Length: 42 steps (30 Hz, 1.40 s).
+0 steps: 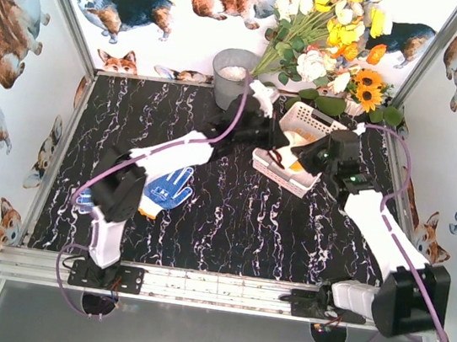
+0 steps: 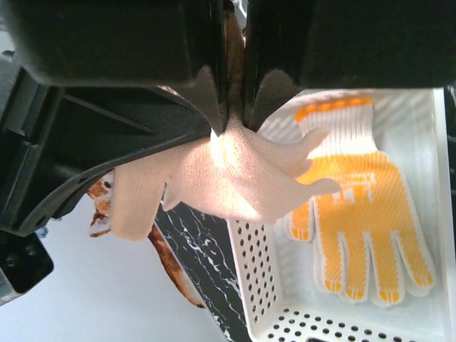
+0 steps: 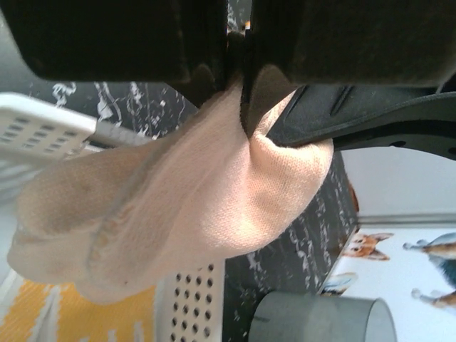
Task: Put the gloves into the storage basket
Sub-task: Pick up the glove from the center of the board.
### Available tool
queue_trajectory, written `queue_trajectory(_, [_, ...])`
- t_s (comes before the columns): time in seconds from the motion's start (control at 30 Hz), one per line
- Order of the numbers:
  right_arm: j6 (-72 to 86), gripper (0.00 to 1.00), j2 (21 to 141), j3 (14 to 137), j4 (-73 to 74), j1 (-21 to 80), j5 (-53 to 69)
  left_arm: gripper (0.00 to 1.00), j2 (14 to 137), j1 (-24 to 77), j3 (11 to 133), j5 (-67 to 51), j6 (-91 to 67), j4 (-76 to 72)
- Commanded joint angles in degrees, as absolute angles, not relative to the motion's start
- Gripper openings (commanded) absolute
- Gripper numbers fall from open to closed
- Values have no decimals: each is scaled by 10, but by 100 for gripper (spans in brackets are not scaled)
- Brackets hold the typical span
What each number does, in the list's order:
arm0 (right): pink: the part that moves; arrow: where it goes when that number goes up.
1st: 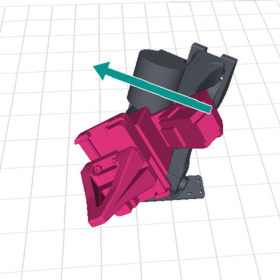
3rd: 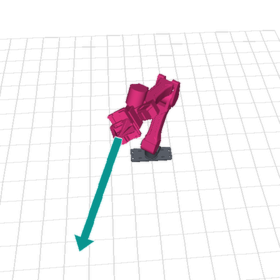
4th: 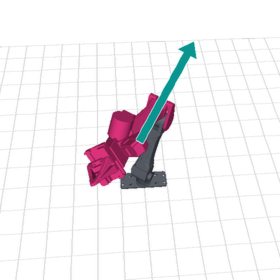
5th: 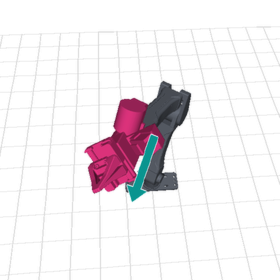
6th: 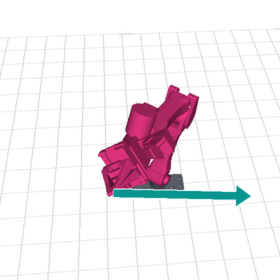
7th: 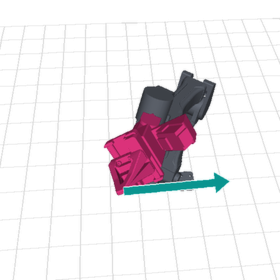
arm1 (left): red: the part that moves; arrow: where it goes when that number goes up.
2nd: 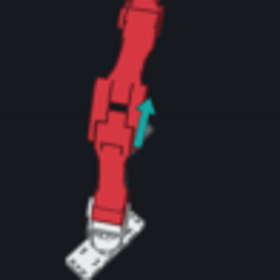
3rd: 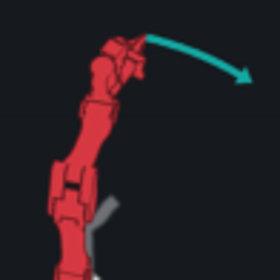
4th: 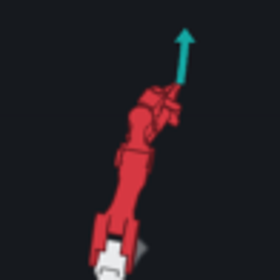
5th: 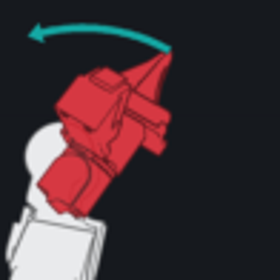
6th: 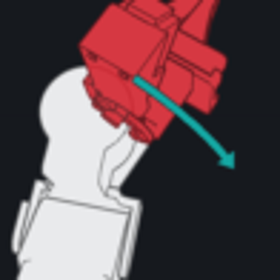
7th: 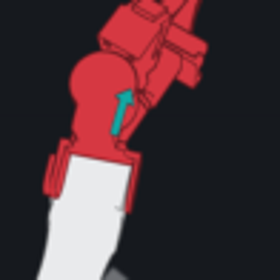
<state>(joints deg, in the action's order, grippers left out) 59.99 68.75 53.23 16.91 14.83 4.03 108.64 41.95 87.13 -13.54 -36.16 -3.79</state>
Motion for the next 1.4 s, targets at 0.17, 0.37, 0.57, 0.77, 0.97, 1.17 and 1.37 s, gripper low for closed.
queue_trajectory(0.17, [535,0,788,592,79,86,93,0,1247,381,1056,-155,-297,-23])
queue_trajectory(0.37, [482,0,869,627,20,74,103,0,1326,368,1136,-162,-258,-60])
queue_trajectory(0.57, [439,0,940,675,-38,65,116,0,1397,351,1219,-171,-234,-105])
queue_trajectory(0.77, [409,0,1013,701,-75,64,116,0,1463,340,1278,-204,-229,-133])
queue_trajectory(0.97, [422,0,1068,701,-54,64,136,0,1485,334,1266,-233,-247,-116])
queue_trajectory(1.17, [435,0,1055,684,-30,64,157,0,1445,334,1203,-236,-258,-116])
queue_trajectory(1.37, [433,0,1038,690,47,64,167,0,1422,335,1188,-252,-284,-73])
